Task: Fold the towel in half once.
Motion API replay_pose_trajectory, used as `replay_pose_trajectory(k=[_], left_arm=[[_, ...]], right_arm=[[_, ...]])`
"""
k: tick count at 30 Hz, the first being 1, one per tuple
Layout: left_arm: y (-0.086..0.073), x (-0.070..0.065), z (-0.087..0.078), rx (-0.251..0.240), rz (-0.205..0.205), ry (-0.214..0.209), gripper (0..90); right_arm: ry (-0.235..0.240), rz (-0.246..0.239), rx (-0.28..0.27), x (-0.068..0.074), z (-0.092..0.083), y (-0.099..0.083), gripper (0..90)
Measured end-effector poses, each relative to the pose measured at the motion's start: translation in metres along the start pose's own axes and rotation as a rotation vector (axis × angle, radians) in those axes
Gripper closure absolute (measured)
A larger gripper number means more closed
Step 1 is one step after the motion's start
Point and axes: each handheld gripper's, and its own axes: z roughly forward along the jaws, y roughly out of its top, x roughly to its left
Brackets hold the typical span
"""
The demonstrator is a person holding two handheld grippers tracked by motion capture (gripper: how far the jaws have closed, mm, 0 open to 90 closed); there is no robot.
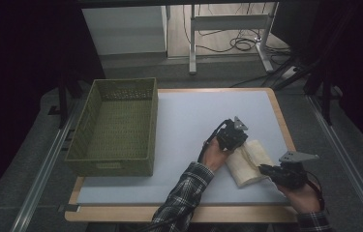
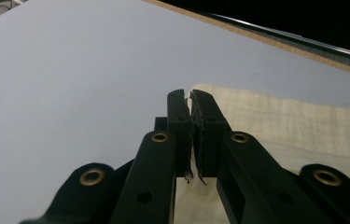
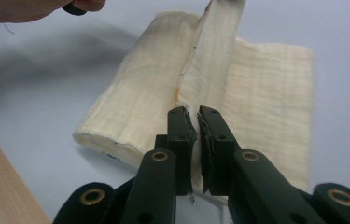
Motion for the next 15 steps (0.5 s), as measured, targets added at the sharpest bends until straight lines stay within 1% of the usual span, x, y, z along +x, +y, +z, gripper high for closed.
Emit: replay_pose_trajectory(k=[2,3,6,9,10,11,12,13,14,15], left_arm=[[0.001,0.000,0.001,0.007,0.007,-0.001,86.8],[0.003,-0.001,0.005,0.012,0.009,-0.001,86.8],[0.005,-0.002,0.012,0.010,0.001,-0.003,86.7],[0.005,-0.003,0.017,0.021,0.004,-0.001,84.9],[0.005,-0.003,0.017,0.021,0.004,-0.001,80.8],[0.005,-0.002,0.017,-0.004,-0.016,0.003,68.5],[0.005,-0.001,0.016,-0.003,-0.016,0.006,59.7],[0.005,-0.001,0.014,-0.025,-0.034,0.005,57.6],[0.005,0.002,0.010,-0.028,-0.033,0.006,57.1],[0.005,0.003,0.008,-0.039,-0.045,0.005,56.2]], right_arm=[[-0.008,0.007,0.001,-0.004,-0.002,-0.002,83.3],[-0.011,0.013,0.001,-0.006,-0.002,-0.002,83.3],[-0.023,0.019,0.003,-0.011,-0.003,-0.005,83.3],[-0.029,0.027,0.010,-0.015,-0.001,-0.007,82.9],[-0.034,0.026,0.014,-0.016,0.000,-0.009,82.4],[-0.046,0.022,0.017,-0.018,0.001,-0.010,80.7],[-0.056,0.026,0.020,-0.019,0.001,-0.011,78.1],[-0.065,0.027,0.018,-0.020,0.001,-0.012,75.9],[-0.082,0.029,0.013,-0.022,0.000,-0.013,73.8],[-0.093,0.030,0.012,-0.024,0.000,-0.015,73.2]])
